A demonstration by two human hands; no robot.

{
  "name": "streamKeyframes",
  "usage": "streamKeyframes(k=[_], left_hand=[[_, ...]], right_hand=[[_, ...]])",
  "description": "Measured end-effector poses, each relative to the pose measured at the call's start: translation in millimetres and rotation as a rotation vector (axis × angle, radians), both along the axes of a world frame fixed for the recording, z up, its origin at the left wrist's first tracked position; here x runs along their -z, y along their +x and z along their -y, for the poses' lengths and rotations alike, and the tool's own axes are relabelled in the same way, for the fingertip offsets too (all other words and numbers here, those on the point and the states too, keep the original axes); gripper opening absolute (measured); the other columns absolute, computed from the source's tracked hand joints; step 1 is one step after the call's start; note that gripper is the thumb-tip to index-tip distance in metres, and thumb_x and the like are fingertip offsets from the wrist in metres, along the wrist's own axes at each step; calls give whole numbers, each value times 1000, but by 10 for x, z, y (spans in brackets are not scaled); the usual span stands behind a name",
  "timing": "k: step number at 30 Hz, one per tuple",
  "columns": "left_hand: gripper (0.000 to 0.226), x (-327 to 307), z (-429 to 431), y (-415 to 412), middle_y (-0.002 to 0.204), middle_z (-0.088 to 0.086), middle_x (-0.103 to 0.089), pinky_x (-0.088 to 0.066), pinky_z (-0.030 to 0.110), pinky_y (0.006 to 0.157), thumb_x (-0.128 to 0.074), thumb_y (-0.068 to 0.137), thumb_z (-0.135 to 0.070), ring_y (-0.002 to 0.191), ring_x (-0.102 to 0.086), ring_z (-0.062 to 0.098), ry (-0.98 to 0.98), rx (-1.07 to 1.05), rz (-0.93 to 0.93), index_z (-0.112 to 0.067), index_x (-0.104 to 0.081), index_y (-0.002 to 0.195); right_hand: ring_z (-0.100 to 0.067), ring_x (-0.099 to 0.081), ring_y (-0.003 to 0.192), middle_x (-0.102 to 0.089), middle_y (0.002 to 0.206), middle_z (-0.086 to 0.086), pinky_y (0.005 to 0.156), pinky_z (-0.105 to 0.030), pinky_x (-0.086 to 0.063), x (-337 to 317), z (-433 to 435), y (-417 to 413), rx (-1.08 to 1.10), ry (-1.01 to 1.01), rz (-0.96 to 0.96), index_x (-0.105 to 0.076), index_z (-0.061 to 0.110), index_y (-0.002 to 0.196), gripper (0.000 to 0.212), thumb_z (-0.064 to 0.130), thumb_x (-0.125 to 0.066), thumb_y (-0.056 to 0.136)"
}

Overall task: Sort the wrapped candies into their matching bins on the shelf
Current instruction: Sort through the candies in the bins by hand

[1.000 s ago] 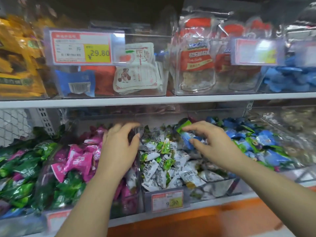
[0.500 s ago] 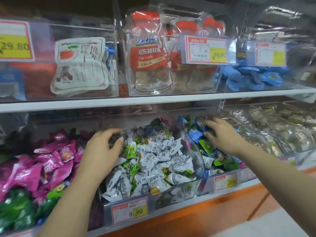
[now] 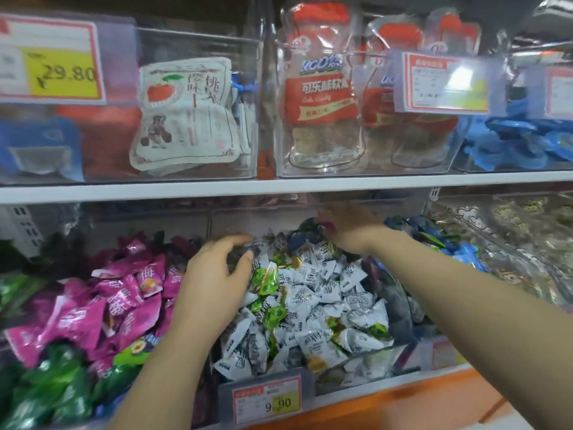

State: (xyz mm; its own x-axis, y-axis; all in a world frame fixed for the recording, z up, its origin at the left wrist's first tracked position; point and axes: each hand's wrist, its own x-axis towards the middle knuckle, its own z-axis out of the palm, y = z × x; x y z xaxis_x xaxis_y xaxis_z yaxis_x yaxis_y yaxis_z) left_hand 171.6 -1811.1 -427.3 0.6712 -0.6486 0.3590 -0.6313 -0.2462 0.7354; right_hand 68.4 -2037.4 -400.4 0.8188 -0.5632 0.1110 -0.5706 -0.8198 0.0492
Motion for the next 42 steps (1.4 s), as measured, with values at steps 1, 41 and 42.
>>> streamKeyframes(k=[1,41,42], left_hand=[[29,2,2,5,114,-9,-54,-33,17,70,-52,95,-27,76,-43,-12,-1,8,-5,-32,-58,123],[27,-159,-326,146,86,-9,-66,-40,0,56,-65,87,-28,71,-60,-1,-267,-2,-191,-35,-57,112],[27,-154,-338,161,86,-13,-65,-40,0,56,-65,87,-29,74,-59,-6,-259,0,-181,-36,-57,112]], right_hand=[[-29,-27,139,-29,153,0,114,-44,-25,26,61,60,49,0,-70,-41,30,140,41,28,-40,99],[-23,-38,132,-31,149,-1,104,-31,-34,125,-140,206,37,300,131,-30,20,146,65,30,-61,89],[-22,-39,131,-33,148,-1,102,-30,-36,137,-117,218,45,318,133,-32,21,145,66,31,-62,88]])
